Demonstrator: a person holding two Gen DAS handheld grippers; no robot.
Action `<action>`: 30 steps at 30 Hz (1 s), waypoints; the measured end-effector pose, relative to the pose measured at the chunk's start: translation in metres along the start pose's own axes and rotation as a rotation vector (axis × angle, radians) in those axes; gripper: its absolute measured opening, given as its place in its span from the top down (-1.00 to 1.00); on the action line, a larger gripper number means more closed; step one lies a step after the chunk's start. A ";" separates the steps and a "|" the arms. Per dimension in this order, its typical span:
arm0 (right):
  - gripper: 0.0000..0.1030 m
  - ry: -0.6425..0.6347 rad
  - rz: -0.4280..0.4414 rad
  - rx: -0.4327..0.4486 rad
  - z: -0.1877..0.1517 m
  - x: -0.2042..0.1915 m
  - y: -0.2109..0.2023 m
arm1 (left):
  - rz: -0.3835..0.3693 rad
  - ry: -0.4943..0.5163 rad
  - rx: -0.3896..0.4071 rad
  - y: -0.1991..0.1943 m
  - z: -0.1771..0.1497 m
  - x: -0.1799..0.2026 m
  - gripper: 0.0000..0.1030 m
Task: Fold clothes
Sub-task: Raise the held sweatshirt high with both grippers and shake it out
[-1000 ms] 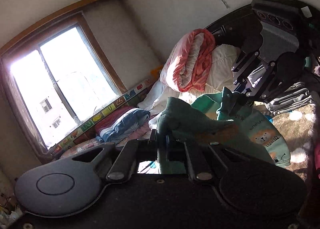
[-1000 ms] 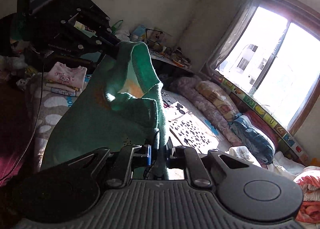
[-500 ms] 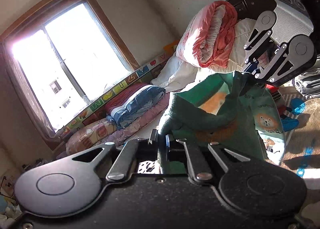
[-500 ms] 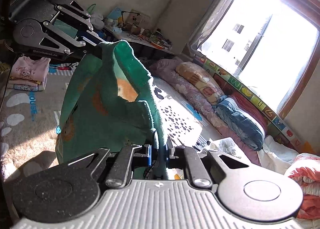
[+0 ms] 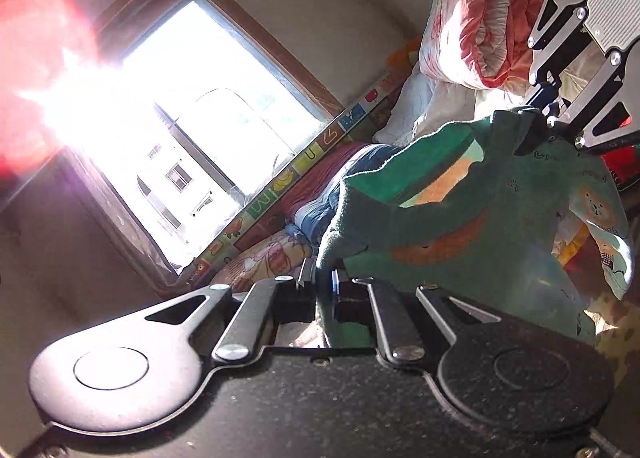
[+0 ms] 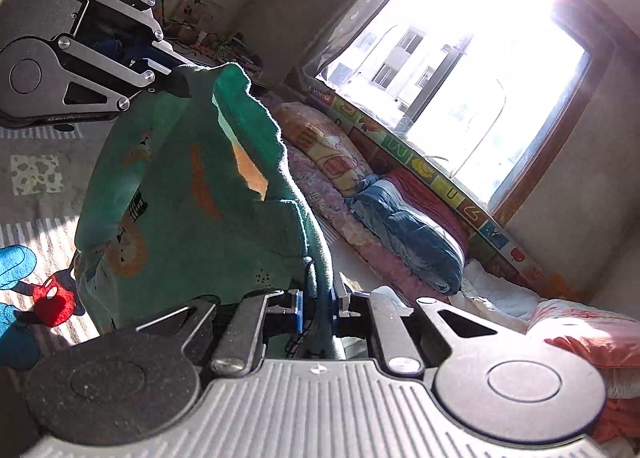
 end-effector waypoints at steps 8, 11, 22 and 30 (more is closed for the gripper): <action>0.74 -0.204 0.090 -0.007 -0.058 -0.073 -0.014 | -0.109 0.067 -0.037 -0.019 -0.067 0.063 0.87; 0.74 -0.279 0.145 0.003 -0.084 -0.103 -0.042 | -0.174 0.102 -0.050 -0.049 -0.091 0.091 0.87; 0.74 -0.423 0.269 -0.023 -0.161 -0.207 -0.143 | -0.337 0.227 -0.134 -0.128 -0.162 0.197 0.87; 0.74 -0.465 0.289 -0.030 -0.197 -0.256 -0.195 | -0.377 0.346 -0.194 -0.166 -0.207 0.255 0.88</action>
Point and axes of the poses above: each gripper's, at about its wrist camera, not at the fingertips, and y roughly the way its jaws point, x to its right, z to its top, the point moved 3 cm from there along y, roughly the way its jaws point, and after that the axes turned 13 degrees about -z, right-handed, at the moved point
